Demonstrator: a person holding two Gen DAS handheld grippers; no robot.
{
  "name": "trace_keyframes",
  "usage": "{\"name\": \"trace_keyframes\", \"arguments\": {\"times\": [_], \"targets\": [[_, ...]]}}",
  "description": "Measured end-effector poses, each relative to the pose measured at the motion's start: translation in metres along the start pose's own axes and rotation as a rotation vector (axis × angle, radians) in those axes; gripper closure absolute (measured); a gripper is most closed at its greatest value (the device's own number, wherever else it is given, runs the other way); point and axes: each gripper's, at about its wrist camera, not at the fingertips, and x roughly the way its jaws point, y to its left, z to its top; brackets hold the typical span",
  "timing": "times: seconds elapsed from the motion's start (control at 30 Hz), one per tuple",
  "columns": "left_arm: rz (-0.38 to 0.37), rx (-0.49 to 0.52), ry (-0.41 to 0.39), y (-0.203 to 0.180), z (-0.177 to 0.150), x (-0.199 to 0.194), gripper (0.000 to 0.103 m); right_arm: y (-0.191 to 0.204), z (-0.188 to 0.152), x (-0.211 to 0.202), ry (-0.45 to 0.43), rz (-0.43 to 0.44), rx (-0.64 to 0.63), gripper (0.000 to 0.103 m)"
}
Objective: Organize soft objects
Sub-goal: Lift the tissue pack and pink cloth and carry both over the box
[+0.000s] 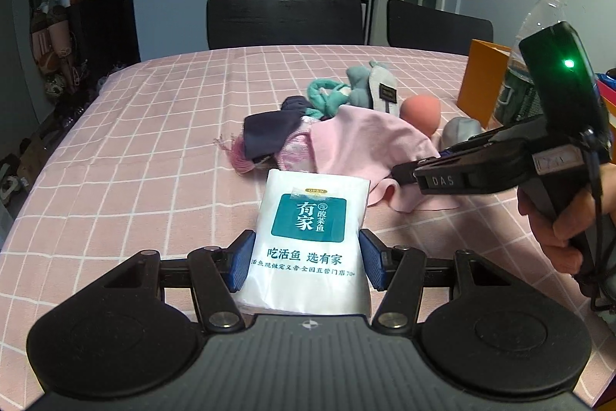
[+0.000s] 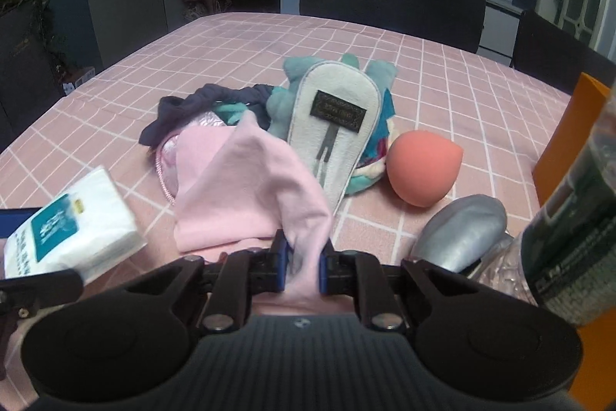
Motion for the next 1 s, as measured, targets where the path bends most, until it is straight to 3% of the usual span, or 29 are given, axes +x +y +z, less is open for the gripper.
{"name": "trace_keyframes", "arguments": {"times": [0.17, 0.5, 1.0], "targets": [[-0.019, 0.014, -0.003, -0.006, 0.001, 0.000, 0.037, -0.001, -0.007, -0.032, -0.034, -0.005, -0.009, 0.095], [-0.070, 0.036, 0.000, -0.020, 0.004, -0.017, 0.037, -0.025, -0.043, -0.114, -0.051, 0.089, 0.072, 0.100], [-0.198, 0.076, -0.053, -0.067, 0.012, -0.066, 0.037, -0.071, -0.075, -0.233, -0.179, 0.080, 0.182, 0.102]]}}
